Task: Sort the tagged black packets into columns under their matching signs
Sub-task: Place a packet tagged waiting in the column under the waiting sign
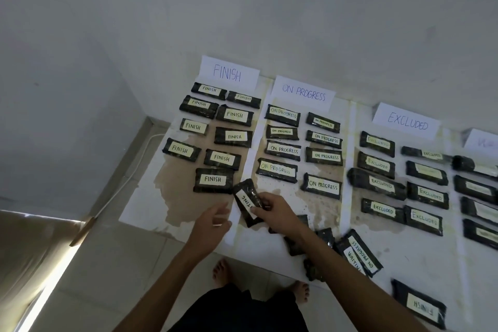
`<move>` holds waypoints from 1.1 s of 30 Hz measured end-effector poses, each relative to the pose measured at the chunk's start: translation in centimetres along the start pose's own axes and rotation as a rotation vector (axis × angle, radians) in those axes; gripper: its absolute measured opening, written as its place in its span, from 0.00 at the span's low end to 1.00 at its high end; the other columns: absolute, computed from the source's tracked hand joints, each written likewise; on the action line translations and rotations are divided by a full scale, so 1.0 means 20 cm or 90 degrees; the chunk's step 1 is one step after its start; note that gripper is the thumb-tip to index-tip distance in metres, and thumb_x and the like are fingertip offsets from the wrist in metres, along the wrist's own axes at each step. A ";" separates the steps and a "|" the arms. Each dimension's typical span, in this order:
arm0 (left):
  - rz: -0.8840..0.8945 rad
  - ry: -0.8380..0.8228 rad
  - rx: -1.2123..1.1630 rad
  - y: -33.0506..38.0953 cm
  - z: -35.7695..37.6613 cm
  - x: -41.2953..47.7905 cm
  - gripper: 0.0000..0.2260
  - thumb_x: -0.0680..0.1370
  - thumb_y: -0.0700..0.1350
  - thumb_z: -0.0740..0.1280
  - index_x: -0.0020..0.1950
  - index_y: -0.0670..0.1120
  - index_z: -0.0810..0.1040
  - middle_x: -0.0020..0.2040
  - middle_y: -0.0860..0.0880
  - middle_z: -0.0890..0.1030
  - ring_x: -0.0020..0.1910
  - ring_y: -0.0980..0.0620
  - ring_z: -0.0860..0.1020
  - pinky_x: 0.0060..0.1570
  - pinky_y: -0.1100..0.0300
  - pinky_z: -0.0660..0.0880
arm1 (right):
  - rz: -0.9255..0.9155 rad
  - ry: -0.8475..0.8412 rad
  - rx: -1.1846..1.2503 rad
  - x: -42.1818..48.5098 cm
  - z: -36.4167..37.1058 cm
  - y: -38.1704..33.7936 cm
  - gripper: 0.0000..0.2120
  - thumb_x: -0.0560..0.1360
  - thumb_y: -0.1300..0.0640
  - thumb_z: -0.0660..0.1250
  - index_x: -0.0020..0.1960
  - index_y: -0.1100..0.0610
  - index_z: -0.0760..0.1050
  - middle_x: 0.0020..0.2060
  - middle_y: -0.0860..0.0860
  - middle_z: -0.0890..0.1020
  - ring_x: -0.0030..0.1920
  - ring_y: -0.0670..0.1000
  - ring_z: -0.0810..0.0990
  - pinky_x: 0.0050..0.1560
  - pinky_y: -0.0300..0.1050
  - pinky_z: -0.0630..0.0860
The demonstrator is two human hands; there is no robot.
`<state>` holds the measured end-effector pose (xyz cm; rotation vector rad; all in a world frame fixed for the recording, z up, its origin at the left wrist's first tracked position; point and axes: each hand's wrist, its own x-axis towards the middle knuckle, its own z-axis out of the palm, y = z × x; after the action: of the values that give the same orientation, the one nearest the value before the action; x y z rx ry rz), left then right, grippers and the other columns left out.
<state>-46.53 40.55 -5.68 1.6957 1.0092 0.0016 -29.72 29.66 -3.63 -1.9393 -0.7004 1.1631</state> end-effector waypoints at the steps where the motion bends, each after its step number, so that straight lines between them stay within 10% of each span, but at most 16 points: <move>1: -0.006 -0.005 -0.029 0.02 0.01 0.00 0.20 0.74 0.37 0.66 0.66 0.48 0.71 0.55 0.51 0.77 0.50 0.57 0.76 0.45 0.67 0.70 | 0.017 0.000 0.036 -0.01 0.01 -0.01 0.12 0.75 0.61 0.67 0.58 0.58 0.76 0.52 0.54 0.83 0.48 0.49 0.82 0.46 0.39 0.78; 9: -0.011 -0.002 -0.083 0.10 0.04 0.05 0.31 0.73 0.36 0.69 0.73 0.47 0.60 0.56 0.46 0.76 0.46 0.55 0.74 0.46 0.62 0.73 | 0.103 -0.004 0.198 -0.07 0.04 -0.08 0.09 0.78 0.64 0.62 0.55 0.56 0.76 0.49 0.54 0.82 0.43 0.55 0.82 0.30 0.35 0.75; 14: 0.034 -0.039 -0.015 0.18 0.09 0.02 0.25 0.71 0.47 0.72 0.66 0.53 0.69 0.54 0.52 0.77 0.52 0.53 0.76 0.43 0.65 0.74 | 0.119 0.022 0.267 -0.10 0.07 -0.05 0.09 0.77 0.62 0.63 0.54 0.56 0.79 0.49 0.55 0.84 0.48 0.57 0.83 0.46 0.47 0.81; 21: 0.034 -0.023 0.122 0.19 0.19 0.00 0.38 0.67 0.54 0.72 0.72 0.56 0.58 0.51 0.45 0.69 0.44 0.52 0.71 0.38 0.62 0.72 | 0.188 0.080 0.427 -0.14 0.11 -0.01 0.10 0.76 0.62 0.66 0.56 0.65 0.77 0.49 0.61 0.83 0.46 0.56 0.84 0.42 0.46 0.81; 27: 0.010 -0.008 -0.077 0.24 0.27 -0.01 0.21 0.70 0.40 0.72 0.62 0.48 0.72 0.52 0.49 0.78 0.50 0.52 0.78 0.43 0.62 0.76 | 0.219 0.144 0.591 -0.19 0.04 0.05 0.10 0.77 0.63 0.64 0.56 0.66 0.75 0.51 0.66 0.81 0.47 0.57 0.83 0.46 0.48 0.81; 33: -0.058 -0.036 -0.197 0.34 0.39 -0.04 0.12 0.76 0.37 0.66 0.58 0.45 0.74 0.54 0.44 0.79 0.48 0.50 0.79 0.40 0.60 0.79 | 0.184 0.213 0.442 -0.33 -0.14 0.14 0.08 0.75 0.59 0.67 0.51 0.62 0.73 0.47 0.61 0.83 0.44 0.54 0.83 0.42 0.44 0.81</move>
<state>-39.29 33.73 -2.87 1.3613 0.9881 0.0480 -29.84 22.14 -1.99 -1.5884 0.1634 1.0258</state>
